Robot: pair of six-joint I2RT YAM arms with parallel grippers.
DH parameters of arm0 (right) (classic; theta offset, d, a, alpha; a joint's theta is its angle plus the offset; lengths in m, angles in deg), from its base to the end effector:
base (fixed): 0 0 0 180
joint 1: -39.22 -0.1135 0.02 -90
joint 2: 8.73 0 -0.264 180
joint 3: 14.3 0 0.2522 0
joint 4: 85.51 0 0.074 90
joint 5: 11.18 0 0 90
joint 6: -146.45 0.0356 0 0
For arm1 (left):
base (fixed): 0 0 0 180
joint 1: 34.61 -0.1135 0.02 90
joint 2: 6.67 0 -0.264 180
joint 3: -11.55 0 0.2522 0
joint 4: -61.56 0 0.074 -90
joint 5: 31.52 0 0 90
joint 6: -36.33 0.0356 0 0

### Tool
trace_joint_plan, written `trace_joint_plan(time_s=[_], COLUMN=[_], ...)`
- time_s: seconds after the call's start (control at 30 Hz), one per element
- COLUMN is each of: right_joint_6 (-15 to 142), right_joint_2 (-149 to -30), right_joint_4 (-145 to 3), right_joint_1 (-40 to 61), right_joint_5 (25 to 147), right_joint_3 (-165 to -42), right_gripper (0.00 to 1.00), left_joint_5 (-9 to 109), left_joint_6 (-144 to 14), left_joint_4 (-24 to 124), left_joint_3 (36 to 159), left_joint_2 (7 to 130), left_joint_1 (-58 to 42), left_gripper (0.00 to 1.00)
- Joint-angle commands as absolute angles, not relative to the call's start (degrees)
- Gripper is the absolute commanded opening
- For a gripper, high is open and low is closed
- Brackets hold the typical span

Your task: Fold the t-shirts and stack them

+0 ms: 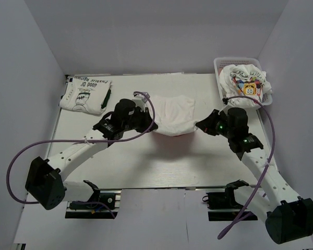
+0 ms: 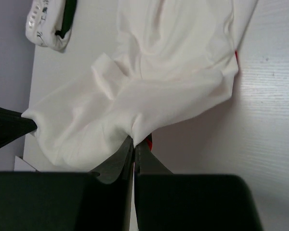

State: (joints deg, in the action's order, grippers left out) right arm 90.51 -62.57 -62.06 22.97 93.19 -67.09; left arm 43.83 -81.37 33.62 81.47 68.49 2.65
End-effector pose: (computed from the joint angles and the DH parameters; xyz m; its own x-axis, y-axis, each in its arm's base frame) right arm 0.2040 0.0687 0.2770 -0.6031 0.3893 -0.6962 -0.1812 0.7831 0.5949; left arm 0.2288 -0.1853 0.2863 -0.7362 -0.0050 -0.6767 0.4653 0.7223 -0.5116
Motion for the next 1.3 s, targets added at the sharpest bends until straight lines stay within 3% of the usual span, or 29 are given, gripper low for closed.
trace_joint_plan(time_s=[0.0,0.47,1.03,1.27], right_joint_6=[90.2,95.6,92.1,92.7], right_joint_2=[-61.5,-74.8,-97.6,-112.5], right_joint_4=[-61.4,-73.3,-71.8,-69.6], right_joint_1=[23.0,23.1,24.5,26.9], right_joint_5=[91.3,87.6,81.6,81.0], right_joint_3=[-72.3,-81.2,-100.3,-113.2], right_gripper=[0.0,0.0,0.0,0.0], left_joint_5=[44.9,64.9,67.1,60.7], left_joint_6=[-81.6,-85.9,-84.1,-82.1], left_joint_4=[34.4,26.6,20.0,19.1], left_joint_3=[81.1,94.8,120.9,140.4], left_joint_2=[65.1,74.6,99.1,114.3], left_joint_1=[2.7,1.2,-5.1,-9.6], left_gripper=[0.0,0.0,0.0,0.0])
